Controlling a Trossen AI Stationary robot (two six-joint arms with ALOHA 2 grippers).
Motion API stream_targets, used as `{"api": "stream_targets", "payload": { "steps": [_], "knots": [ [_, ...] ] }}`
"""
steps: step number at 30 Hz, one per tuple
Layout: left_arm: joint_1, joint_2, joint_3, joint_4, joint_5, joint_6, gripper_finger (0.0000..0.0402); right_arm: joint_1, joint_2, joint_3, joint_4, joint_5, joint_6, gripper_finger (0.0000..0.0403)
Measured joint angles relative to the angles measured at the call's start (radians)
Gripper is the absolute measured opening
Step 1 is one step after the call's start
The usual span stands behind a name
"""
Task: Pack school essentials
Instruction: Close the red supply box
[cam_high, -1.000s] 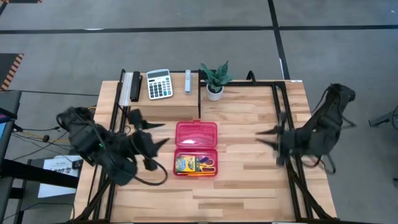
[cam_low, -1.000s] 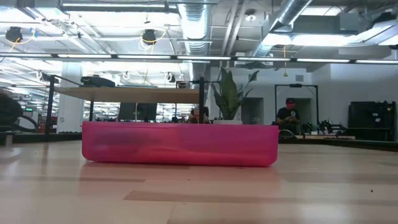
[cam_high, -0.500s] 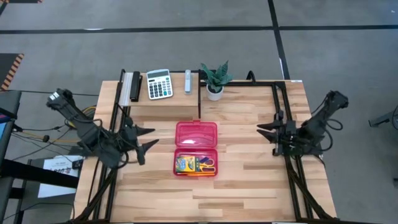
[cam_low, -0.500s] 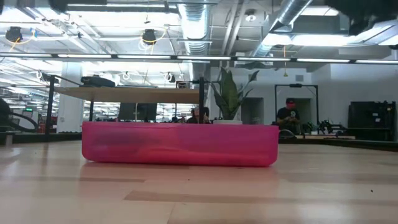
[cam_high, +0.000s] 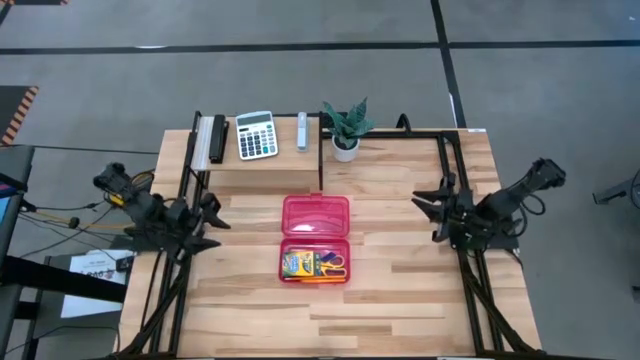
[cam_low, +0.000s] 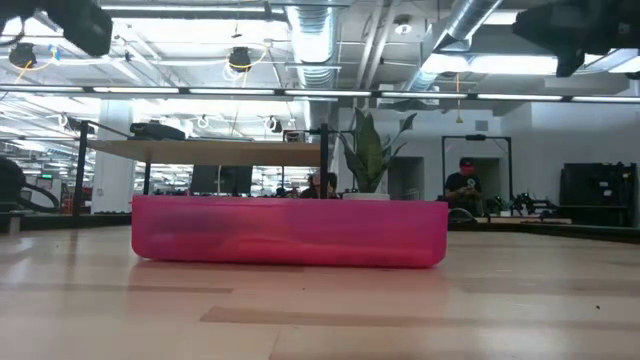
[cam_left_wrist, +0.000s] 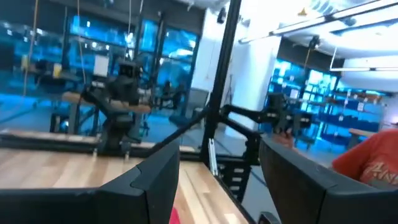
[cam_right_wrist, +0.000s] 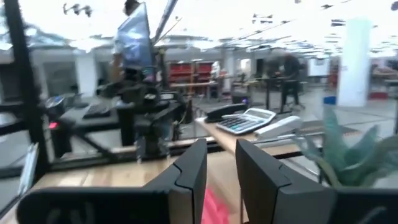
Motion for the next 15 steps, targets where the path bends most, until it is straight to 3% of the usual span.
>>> {"api": "stream_targets", "payload": {
  "steps": [2,7,12,15],
  "knots": [
    [0.003,-0.06,-0.031,-0.018,-0.006,0.015,0.0209,-0.019,0.0,0.0,-0.048,-0.036,0.03,0.0107],
    [0.006,-0.038,-0.039,-0.109,-0.086,0.006,0.0209,-0.082,-0.004,-0.007,-0.17,-0.041,0.132,0.0107],
    [0.006,-0.049,-0.039,-0.134,-0.129,0.026,0.0209,-0.142,-0.007,-0.149,-0.058,-0.082,0.166,0.0107],
    [0.007,-0.048,-0.039,-0.148,-0.142,0.046,0.0209,-0.163,-0.01,-0.151,-0.124,-0.131,0.229,0.0107]
  ]
}}
